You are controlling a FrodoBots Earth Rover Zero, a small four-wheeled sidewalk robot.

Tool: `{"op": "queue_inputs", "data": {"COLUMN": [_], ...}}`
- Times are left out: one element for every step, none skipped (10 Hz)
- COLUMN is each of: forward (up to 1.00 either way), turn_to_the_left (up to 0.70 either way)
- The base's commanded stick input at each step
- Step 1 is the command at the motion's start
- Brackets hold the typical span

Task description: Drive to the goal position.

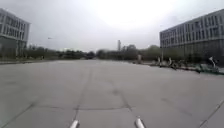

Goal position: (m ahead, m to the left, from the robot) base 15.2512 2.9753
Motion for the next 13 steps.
{"op": "queue_inputs", "data": {"forward": [1.0,1.0,1.0,1.0,1.0,1.0,1.0,1.0,1.0,1.0,1.0,1.0,1.0], "turn_to_the_left": [0.0,0.0,0.0,0.0,-0.13,-0.4,-0.4,-0.4,-0.4,-0.4,-0.4,-0.01,0.0]}}
